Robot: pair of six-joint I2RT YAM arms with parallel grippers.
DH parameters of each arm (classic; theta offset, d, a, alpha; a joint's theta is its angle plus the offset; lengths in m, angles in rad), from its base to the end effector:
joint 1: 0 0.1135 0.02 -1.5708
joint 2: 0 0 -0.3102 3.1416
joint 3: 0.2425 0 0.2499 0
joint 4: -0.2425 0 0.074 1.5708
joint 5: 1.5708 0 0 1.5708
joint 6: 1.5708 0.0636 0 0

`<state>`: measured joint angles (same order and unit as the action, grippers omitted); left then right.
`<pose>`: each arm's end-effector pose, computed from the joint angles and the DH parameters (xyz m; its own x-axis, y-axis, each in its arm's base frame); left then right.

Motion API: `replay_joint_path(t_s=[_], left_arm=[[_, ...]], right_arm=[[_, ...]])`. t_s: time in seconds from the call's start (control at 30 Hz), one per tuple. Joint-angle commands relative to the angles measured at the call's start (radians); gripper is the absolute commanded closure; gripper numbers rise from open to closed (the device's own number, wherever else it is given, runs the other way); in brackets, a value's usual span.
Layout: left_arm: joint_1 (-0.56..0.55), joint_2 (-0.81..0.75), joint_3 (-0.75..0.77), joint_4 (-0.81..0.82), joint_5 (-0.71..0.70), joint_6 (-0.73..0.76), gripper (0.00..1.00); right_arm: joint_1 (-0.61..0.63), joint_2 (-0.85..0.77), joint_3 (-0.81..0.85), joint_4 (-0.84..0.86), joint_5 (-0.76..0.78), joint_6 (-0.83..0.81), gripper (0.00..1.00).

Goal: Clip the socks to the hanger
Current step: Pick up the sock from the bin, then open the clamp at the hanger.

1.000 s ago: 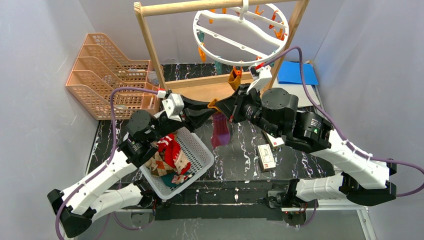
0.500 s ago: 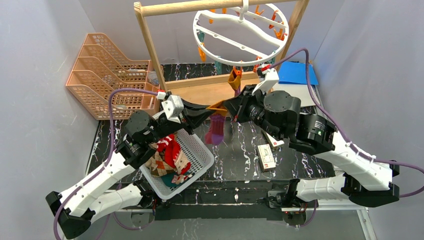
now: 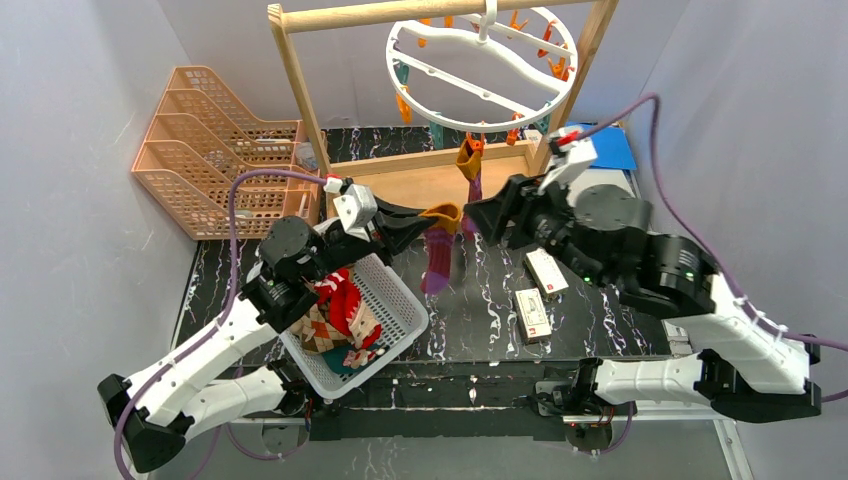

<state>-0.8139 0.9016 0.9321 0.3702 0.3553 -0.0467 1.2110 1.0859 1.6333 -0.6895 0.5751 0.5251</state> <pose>0.1152 -0.1542 0.4763 0.2255 -0.3024 -0.9261 0.9130 0.3972 0.0926 0.0948 0.1539 0.5474 -0.3418 0.2861 -0.8952 -0.4906 0.7582 0.4296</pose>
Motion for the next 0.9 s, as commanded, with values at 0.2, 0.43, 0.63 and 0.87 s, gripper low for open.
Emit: replay_joint_path(t_s=[0.2,0.43,0.63,0.87], left_arm=[[-0.002,0.110,0.047,0.188,-0.017,-0.145,1.00],[-0.008,0.275,0.116,0.271,-0.002,-0.242,1.00],[-0.017,0.338,0.122,0.287,-0.009,-0.250,1.00],[-0.018,0.330,0.040,0.288,-0.070,-0.159,1.00]], right_arm=[[-0.002,-0.135,-0.080,0.099,0.390,-0.366,0.39],[-0.005,-0.153,-0.231,0.194,0.400,-0.375,0.38],[-0.086,-0.201,-0.412,0.306,0.277,-0.380,0.37],[-0.510,-0.240,-0.634,0.350,-0.120,-0.296,0.36]])
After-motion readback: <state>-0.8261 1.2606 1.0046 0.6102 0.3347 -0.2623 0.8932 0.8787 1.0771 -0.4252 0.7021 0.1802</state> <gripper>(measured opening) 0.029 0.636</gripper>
